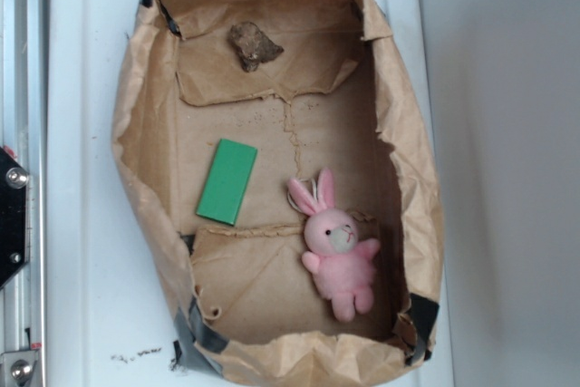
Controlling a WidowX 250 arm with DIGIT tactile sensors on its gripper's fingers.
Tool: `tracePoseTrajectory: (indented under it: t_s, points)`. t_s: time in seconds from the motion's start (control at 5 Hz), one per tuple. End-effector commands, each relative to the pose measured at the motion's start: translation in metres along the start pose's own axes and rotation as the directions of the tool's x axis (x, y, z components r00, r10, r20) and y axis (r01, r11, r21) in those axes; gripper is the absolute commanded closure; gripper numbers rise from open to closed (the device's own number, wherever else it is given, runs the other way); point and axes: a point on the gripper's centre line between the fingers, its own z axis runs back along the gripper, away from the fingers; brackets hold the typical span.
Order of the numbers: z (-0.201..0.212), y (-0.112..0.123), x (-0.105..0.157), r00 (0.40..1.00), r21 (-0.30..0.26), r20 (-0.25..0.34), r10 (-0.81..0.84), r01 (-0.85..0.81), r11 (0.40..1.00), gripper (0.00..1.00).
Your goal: Grab the pink bunny.
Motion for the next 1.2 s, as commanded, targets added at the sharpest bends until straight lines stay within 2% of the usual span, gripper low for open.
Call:
tracePoseTrajectory:
  t_s: [0.0, 0.4, 0.6, 0.8, 1.0]
  points:
    - [0.0, 0.0, 0.0, 1.0, 0.0, 0.0, 0.0, 0.0, 1.0, 0.0]
    - [-0.014, 0.005, 0.077, 0.998, 0.012, 0.027, 0.051, -0.052, 0.999, 0.0]
    - [-0.028, 0.01, 0.105, 0.997, 0.039, 0.062, 0.049, -0.052, 0.998, 0.0]
    - [-0.044, 0.019, 0.127, 0.997, 0.008, 0.077, 0.016, -0.016, 1.0, 0.0]
    - [-0.066, 0.029, 0.152, 0.993, 0.027, 0.114, 0.016, -0.019, 0.999, 0.0]
